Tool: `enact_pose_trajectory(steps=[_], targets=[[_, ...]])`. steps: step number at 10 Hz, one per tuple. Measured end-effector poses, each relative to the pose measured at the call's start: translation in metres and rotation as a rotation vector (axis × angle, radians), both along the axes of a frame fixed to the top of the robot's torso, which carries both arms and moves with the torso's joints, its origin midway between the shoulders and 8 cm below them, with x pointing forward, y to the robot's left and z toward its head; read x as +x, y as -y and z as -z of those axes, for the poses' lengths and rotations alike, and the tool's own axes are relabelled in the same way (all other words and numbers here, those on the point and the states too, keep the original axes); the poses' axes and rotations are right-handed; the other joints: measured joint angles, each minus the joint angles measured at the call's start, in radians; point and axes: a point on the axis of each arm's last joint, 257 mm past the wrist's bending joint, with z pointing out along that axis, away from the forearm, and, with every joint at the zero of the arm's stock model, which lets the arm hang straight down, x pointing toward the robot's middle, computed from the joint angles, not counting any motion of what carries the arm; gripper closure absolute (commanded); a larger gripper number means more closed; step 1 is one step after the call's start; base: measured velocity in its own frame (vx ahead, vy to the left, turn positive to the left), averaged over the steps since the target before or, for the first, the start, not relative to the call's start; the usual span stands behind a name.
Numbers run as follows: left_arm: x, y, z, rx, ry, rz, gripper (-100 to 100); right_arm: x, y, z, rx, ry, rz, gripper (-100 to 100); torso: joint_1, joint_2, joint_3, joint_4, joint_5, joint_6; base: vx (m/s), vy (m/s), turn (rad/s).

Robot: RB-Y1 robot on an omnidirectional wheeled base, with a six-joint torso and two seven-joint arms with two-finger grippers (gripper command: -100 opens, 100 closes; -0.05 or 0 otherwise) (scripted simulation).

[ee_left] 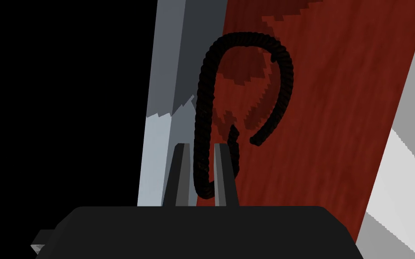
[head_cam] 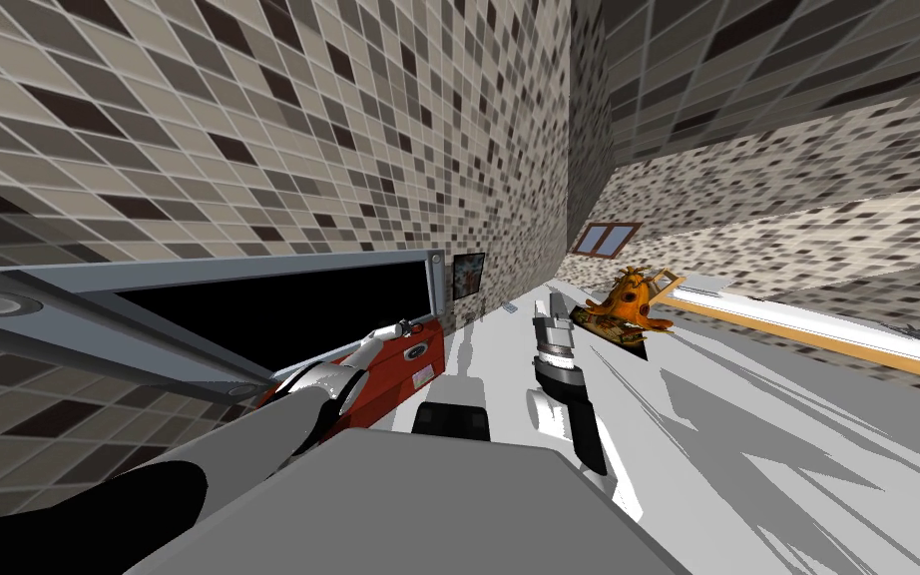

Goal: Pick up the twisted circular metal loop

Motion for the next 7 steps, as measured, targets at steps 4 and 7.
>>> enact_pose_trajectory(steps=[4, 7], targets=[[-0.007, 0.005, 0.009, -0.003, -0.02, 0.004, 100, 0.0, 0.0, 0.0, 0.0, 0.0, 0.0, 0, 0.001, -0.004, -0.003, -0.002, 0.001, 0.0, 0.042, 0.006, 0.014], [-0.023, 0.005, 0.02, -0.006, -0.041, 0.005, 100, 0.0, 0.0, 0.0, 0.0, 0.0, 0.0, 0, 0.007, -0.007, -0.008, -0.009, 0.005, -0.002, 0.014, 0.011, 0.004]])
